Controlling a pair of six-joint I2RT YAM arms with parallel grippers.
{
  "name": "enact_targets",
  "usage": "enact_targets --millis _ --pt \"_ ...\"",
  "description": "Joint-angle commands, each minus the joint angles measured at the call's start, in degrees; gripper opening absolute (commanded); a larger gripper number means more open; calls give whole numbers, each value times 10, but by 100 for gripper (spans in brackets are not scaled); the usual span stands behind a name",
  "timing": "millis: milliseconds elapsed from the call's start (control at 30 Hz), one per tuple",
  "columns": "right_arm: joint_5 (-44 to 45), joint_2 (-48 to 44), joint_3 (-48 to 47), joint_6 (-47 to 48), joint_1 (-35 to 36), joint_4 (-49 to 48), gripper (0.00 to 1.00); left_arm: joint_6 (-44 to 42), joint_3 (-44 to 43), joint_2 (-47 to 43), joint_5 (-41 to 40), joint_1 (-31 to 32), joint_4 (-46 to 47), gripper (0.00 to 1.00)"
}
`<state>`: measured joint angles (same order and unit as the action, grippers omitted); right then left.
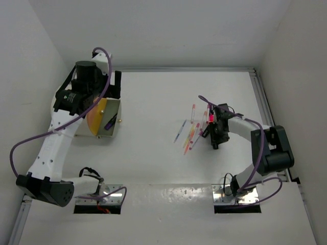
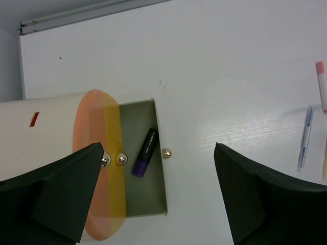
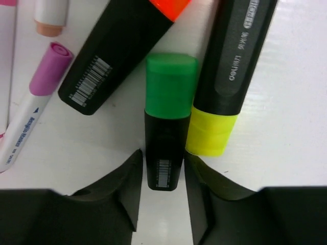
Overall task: Sort the stationery into containers
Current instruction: Pick up the pen from the center of the board.
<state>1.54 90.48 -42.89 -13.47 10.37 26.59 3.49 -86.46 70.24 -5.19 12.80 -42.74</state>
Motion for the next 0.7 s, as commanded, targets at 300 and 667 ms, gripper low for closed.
enact_targets --millis 300,667 --pt "-101 -87 -49 16 46 27 0 21 73 -48 199 -35 49 100" --pt "-243 -169 -165 -120 156 -60 0 189 247 -85 482 3 182 95"
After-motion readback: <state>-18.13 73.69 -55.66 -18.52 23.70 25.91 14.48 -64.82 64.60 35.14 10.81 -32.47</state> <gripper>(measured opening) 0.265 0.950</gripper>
